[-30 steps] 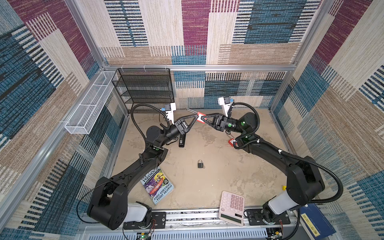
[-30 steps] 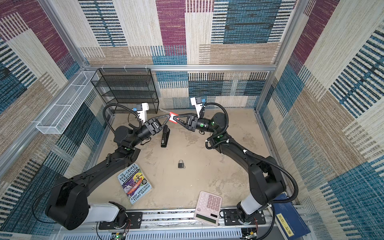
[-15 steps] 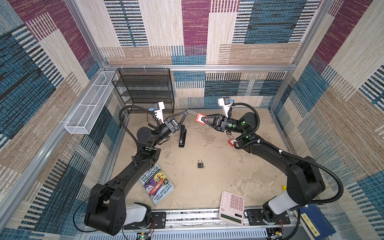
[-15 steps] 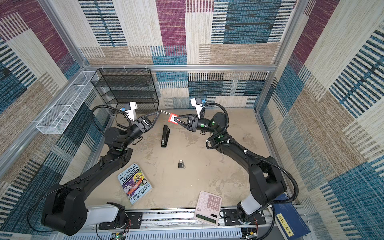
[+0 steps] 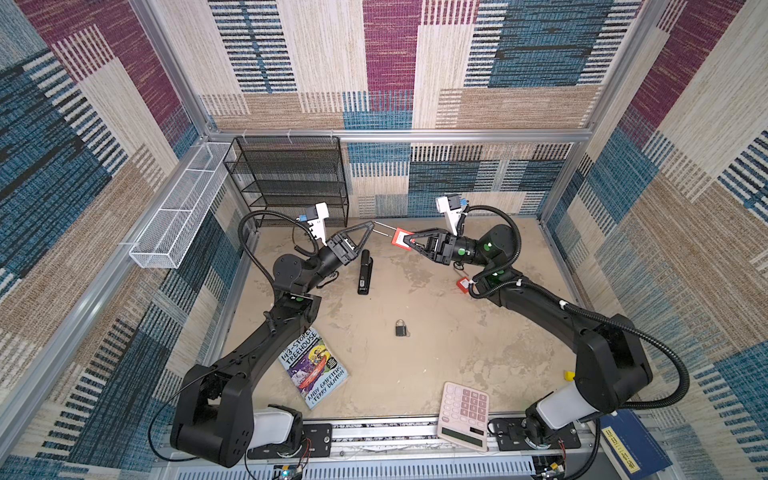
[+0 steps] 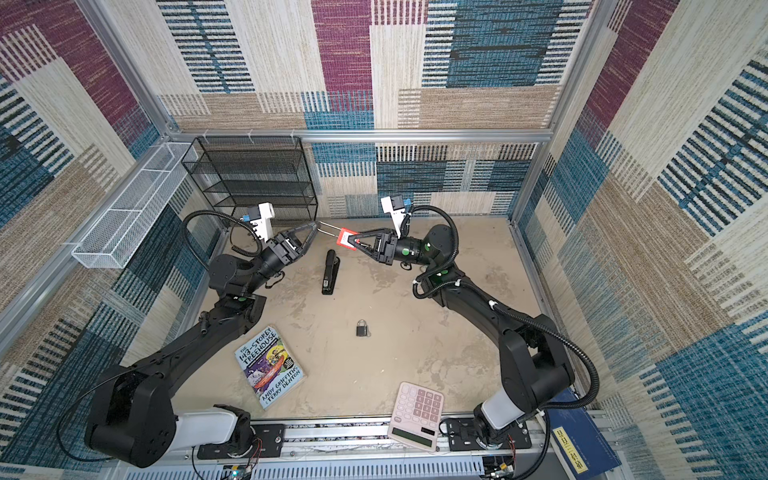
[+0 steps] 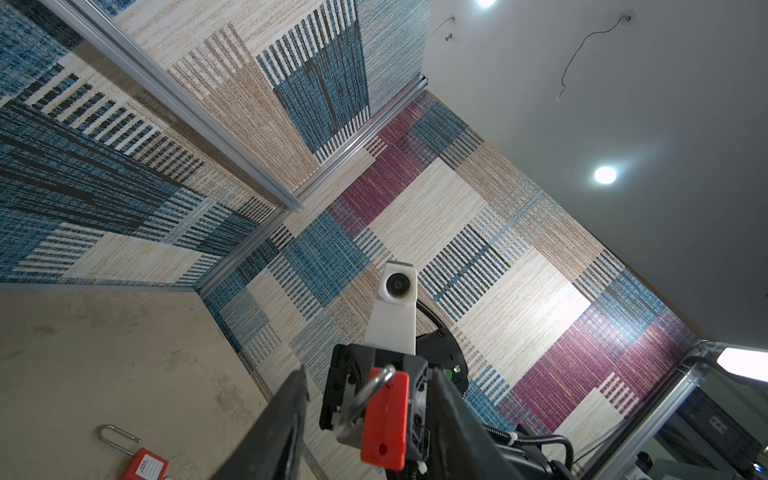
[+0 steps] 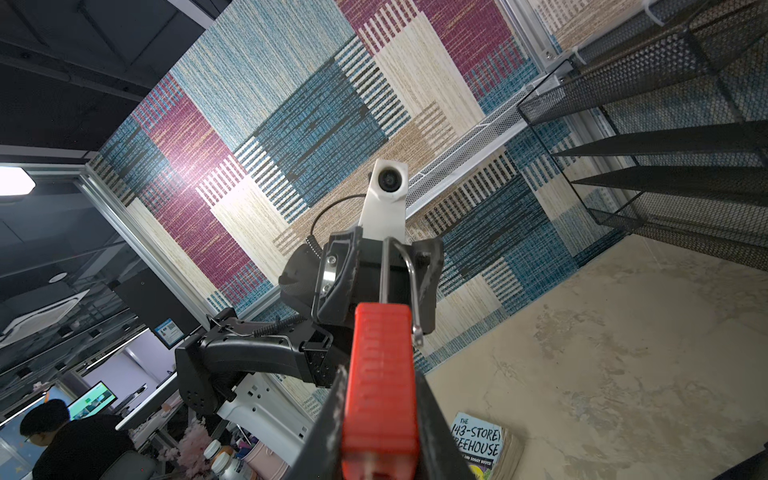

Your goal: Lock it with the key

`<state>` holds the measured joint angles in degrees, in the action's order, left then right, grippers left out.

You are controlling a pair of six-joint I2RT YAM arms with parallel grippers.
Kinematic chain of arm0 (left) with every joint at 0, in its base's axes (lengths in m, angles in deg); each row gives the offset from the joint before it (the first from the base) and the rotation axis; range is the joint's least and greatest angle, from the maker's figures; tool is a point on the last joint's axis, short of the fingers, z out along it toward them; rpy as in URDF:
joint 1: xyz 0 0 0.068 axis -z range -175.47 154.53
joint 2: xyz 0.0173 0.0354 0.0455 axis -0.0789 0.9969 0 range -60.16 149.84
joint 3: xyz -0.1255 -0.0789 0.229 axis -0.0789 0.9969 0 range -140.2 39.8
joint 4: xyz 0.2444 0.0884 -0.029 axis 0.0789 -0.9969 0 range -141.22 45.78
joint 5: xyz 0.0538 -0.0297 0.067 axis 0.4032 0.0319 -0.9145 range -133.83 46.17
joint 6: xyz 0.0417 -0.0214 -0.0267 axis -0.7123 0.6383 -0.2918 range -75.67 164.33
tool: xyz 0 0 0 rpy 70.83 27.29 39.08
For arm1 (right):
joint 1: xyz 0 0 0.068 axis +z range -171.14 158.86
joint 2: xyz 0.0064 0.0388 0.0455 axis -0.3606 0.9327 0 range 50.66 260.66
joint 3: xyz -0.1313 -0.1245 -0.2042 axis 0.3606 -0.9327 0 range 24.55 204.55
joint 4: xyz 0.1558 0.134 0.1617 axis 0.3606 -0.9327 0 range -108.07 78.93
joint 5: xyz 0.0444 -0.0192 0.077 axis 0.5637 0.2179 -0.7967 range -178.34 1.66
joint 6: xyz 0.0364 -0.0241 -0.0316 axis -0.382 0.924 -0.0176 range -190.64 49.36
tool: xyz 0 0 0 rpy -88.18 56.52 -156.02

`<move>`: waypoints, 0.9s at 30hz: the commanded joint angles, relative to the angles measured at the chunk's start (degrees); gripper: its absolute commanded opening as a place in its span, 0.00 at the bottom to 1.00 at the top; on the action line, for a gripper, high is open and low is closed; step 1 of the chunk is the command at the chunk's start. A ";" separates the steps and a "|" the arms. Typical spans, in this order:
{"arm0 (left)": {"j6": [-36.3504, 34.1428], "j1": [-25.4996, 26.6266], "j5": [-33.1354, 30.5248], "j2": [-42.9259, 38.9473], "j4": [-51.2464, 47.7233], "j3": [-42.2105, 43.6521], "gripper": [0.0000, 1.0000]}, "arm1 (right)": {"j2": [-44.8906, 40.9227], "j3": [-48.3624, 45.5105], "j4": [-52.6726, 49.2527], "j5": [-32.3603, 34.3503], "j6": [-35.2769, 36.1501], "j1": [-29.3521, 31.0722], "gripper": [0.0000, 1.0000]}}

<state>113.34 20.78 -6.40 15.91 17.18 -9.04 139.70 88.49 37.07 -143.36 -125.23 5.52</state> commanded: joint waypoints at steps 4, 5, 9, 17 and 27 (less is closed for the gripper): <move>0.90 -0.17 -0.36 0.42 3.77 -0.64 0.51 | -0.47 0.11 0.19 -0.73 0.12 0.06 0.09; 1.23 -0.17 0.02 0.72 4.04 -0.83 0.50 | -0.43 0.13 -0.04 -0.71 0.35 0.06 0.09; 2.22 -0.17 0.65 1.36 5.12 -0.96 0.41 | 0.38 0.62 0.02 -0.52 0.46 0.06 0.08; 2.53 -0.22 0.67 1.36 6.25 -0.56 0.26 | 1.08 1.86 0.07 -0.43 0.44 0.05 0.08; 3.66 -0.25 0.80 2.06 8.45 0.07 0.06 | 1.53 2.55 -0.17 -0.39 1.33 0.06 0.08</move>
<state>116.01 20.67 -6.01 17.92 22.01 -9.04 140.98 90.20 35.35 -143.36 -124.11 5.52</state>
